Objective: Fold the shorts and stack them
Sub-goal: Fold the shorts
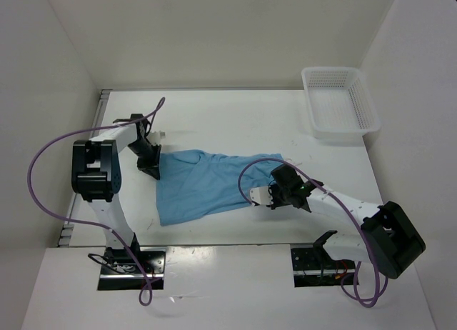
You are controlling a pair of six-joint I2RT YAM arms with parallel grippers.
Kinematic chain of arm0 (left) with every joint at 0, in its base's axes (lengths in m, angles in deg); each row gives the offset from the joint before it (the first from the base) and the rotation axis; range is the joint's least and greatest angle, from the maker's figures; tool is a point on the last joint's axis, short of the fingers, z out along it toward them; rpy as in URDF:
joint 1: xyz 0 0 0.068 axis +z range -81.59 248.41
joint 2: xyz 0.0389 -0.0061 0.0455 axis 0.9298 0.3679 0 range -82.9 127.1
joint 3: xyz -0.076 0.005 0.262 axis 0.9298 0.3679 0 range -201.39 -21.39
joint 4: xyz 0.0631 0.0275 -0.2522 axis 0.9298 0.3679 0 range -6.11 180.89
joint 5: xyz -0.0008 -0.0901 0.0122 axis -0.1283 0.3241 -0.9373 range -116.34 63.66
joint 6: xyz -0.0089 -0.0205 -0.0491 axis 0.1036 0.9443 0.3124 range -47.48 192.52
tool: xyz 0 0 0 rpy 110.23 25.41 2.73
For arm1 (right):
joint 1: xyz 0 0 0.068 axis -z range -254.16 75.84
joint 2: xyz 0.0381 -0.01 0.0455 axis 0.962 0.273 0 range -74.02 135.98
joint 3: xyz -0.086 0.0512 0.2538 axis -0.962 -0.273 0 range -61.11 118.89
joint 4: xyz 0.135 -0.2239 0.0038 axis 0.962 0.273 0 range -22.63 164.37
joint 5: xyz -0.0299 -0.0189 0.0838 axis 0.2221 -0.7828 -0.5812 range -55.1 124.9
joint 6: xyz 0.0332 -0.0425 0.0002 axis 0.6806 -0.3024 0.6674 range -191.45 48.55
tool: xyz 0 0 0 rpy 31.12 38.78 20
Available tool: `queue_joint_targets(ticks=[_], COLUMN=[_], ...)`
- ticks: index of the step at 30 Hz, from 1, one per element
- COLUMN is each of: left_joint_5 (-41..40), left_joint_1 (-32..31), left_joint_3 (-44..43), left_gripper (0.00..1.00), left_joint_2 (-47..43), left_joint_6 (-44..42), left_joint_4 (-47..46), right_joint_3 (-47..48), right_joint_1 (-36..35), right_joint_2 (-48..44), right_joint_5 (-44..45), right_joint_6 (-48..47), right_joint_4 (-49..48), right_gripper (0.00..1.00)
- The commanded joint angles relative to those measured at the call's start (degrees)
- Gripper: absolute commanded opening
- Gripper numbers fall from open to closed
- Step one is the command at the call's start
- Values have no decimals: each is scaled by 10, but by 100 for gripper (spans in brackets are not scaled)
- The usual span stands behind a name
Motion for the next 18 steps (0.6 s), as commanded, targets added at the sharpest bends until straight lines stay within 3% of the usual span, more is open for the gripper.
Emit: queue_joint_targets(ticks=[1,6,13,18], left_joint_5=[-1,11,25,32], left_joint_1=[-3,-3,-3,3], left_joint_3=[-8,-29,-62,-90], left_gripper=[8,0,0,0], left_joint_2=[-3,-48,-108,-83], left_joint_6=[-2,-2,-2,-2], left_joint_4=[6,6,36,44], right_joint_3=[-7,-7,-12,-12], right_joint_1=[-6,-6,-6,-6], right_joint_2=[-2,-2,-2,-2], right_joint_5=[-5,-5,-5,-5], right_joint_6=[-2,-7,-7,-7], right_joint_4=[8,13,13,13], right_gripper=[33,33,33,33])
